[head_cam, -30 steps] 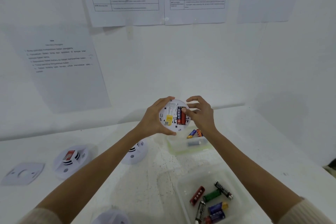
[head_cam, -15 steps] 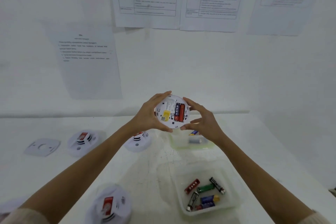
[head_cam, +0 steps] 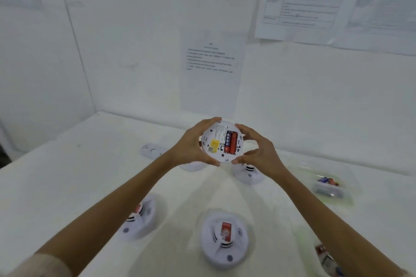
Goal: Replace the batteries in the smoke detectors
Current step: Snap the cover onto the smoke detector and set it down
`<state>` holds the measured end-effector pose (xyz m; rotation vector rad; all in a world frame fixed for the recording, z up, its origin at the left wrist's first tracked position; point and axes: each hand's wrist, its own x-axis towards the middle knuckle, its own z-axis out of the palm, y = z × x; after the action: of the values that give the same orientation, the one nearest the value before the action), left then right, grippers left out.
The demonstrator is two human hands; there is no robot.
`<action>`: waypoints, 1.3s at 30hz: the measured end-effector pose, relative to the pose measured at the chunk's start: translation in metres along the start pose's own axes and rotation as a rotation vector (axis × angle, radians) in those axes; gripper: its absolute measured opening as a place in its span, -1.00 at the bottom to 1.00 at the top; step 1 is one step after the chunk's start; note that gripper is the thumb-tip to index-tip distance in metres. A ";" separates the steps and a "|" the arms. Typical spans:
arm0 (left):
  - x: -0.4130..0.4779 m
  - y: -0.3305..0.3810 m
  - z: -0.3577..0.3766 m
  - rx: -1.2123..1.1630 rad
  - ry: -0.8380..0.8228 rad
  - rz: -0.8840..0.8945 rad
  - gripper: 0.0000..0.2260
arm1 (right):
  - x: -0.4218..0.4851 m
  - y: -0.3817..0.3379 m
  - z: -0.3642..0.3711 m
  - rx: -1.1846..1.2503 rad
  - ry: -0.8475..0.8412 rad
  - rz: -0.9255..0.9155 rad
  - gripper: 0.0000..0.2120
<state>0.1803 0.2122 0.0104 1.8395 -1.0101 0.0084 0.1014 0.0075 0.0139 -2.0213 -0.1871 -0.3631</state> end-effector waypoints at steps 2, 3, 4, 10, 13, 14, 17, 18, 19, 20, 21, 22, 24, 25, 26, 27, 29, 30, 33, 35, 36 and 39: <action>-0.013 -0.014 -0.029 0.022 0.013 -0.032 -0.10 | 0.016 -0.009 0.031 0.012 -0.034 -0.009 -0.19; -0.019 -0.021 -0.044 0.031 0.020 -0.042 -0.10 | 0.024 -0.014 0.047 0.020 -0.050 -0.012 -0.18; -0.025 -0.030 -0.060 0.039 0.024 -0.048 -0.09 | 0.033 -0.018 0.064 0.024 -0.062 -0.018 -0.18; -0.054 -0.084 -0.140 0.116 0.049 -0.054 -0.07 | 0.082 -0.030 0.153 0.031 -0.112 -0.039 -0.18; -0.062 -0.106 -0.166 0.117 0.062 -0.045 -0.11 | 0.099 -0.029 0.185 0.050 -0.122 -0.033 -0.18; -0.065 -0.113 -0.173 0.104 0.071 -0.051 -0.13 | 0.105 -0.029 0.194 0.048 -0.124 -0.033 -0.18; -0.069 -0.131 -0.188 0.052 0.093 -0.080 -0.15 | 0.120 -0.027 0.213 0.014 -0.141 -0.037 -0.18; -0.070 -0.137 -0.192 0.040 0.098 -0.089 -0.16 | 0.124 -0.027 0.218 -0.003 -0.145 -0.032 -0.17; -0.070 -0.144 -0.195 0.029 0.100 -0.095 -0.15 | 0.128 -0.025 0.223 -0.024 -0.146 -0.028 -0.17; -0.070 -0.150 -0.197 0.018 0.106 -0.102 -0.15 | 0.131 -0.024 0.226 -0.046 -0.148 -0.025 -0.17; -0.070 -0.155 -0.198 0.008 0.112 -0.108 -0.14 | 0.134 -0.021 0.230 -0.068 -0.148 -0.026 -0.17; -0.070 -0.162 -0.200 -0.001 0.117 -0.112 -0.13 | 0.138 -0.019 0.233 -0.092 -0.150 -0.031 -0.17; -0.070 -0.171 -0.200 -0.010 0.124 -0.115 -0.14 | 0.143 -0.014 0.239 -0.135 -0.160 -0.043 -0.17; -0.070 -0.176 -0.200 -0.014 0.130 -0.120 -0.14 | 0.145 -0.011 0.241 -0.148 -0.164 -0.046 -0.17; -0.070 -0.179 -0.200 -0.018 0.134 -0.123 -0.14 | 0.146 -0.008 0.242 -0.157 -0.167 -0.045 -0.17; -0.070 -0.182 -0.199 -0.021 0.137 -0.126 -0.15 | 0.147 -0.005 0.243 -0.173 -0.170 -0.042 -0.17; -0.070 -0.186 -0.199 -0.025 0.143 -0.128 -0.16 | 0.147 0.001 0.245 -0.229 -0.177 -0.036 -0.15; -0.069 -0.188 -0.199 -0.029 0.145 -0.132 -0.15 | 0.146 0.005 0.246 -0.249 -0.181 -0.016 -0.14; -0.070 -0.190 -0.201 -0.055 0.154 -0.158 -0.14 | 0.143 0.020 0.244 -0.319 -0.222 0.149 -0.07; -0.070 -0.190 -0.202 -0.073 0.159 -0.174 -0.13 | 0.139 0.032 0.243 -0.538 -0.325 0.231 -0.06; -0.071 -0.190 -0.203 -0.073 0.159 -0.178 -0.13 | 0.137 0.035 0.243 -0.637 -0.369 0.244 -0.09; -0.070 -0.188 -0.205 -0.055 0.155 -0.183 -0.13 | 0.136 0.034 0.244 -0.677 -0.363 0.242 -0.28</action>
<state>0.3386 0.4414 -0.0573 1.8446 -0.7260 0.0127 0.2822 0.2051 -0.0733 -2.7363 -0.0379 0.1242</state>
